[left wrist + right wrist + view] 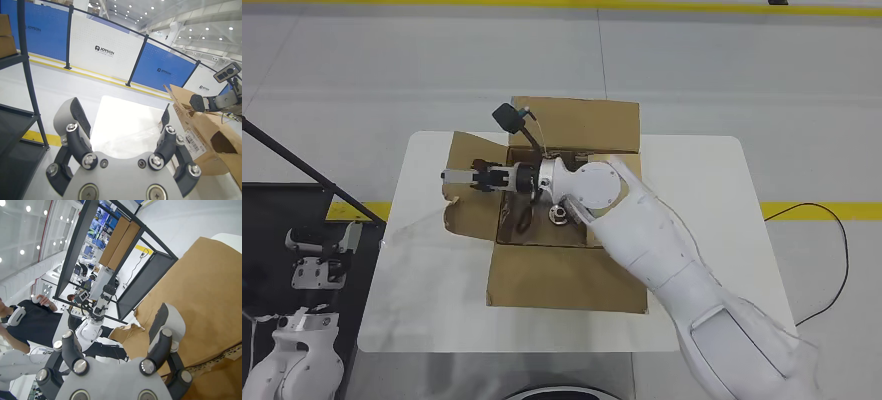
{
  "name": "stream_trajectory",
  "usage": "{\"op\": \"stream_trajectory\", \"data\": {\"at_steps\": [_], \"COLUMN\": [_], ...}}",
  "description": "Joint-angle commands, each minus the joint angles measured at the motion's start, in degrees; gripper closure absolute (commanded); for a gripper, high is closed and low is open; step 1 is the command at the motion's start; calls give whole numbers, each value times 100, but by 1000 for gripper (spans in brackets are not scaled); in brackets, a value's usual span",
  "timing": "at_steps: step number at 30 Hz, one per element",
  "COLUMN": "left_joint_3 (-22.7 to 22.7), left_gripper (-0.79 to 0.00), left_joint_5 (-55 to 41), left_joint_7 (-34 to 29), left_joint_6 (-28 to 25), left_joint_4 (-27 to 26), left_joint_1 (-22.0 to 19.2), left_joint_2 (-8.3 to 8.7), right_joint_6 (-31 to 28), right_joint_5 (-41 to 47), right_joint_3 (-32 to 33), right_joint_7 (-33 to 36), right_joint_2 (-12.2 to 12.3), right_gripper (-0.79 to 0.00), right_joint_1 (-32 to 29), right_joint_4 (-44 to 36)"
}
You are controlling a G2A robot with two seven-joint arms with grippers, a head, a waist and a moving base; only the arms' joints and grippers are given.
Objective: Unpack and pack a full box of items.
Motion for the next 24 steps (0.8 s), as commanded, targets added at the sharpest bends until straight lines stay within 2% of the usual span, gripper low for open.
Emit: {"op": "stream_trajectory", "data": {"at_steps": [1, 7, 11, 15, 19, 24], "left_joint_3": [-57, -121, 20, 315, 781, 1729], "left_gripper": [-785, -785, -785, -785, -785, -785], "left_joint_5": [-35, 98, 172, 274, 379, 650], "left_joint_7": [-162, -607, -1088, -1600, -2177, -3054], "left_joint_6": [-102, -193, -377, -422, -412, -242], "left_joint_4": [-227, -1083, -1708, -2234, -2459, -2459], "left_joint_1": [5, 37, 27, -128, -566, -1387], "left_joint_2": [7, 17, 34, 55, 90, 124], "right_joint_6": [-74, -114, -171, -388, -721, -1107], "right_joint_5": [-161, -650, -826, -659, -277, 232], "right_joint_3": [336, 1504, 2311, 3048, 3757, 4528], "right_joint_7": [258, 926, 1276, 1525, 1700, 1826], "right_joint_2": [189, 721, 993, 1188, 1344, 1505], "right_gripper": [-785, -785, -785, -785, -785, -785], "right_joint_1": [-301, -1584, -2552, -3356, -3955, -4540], "right_joint_4": [-550, -2495, -3729, -4542, -4938, -5095]}}
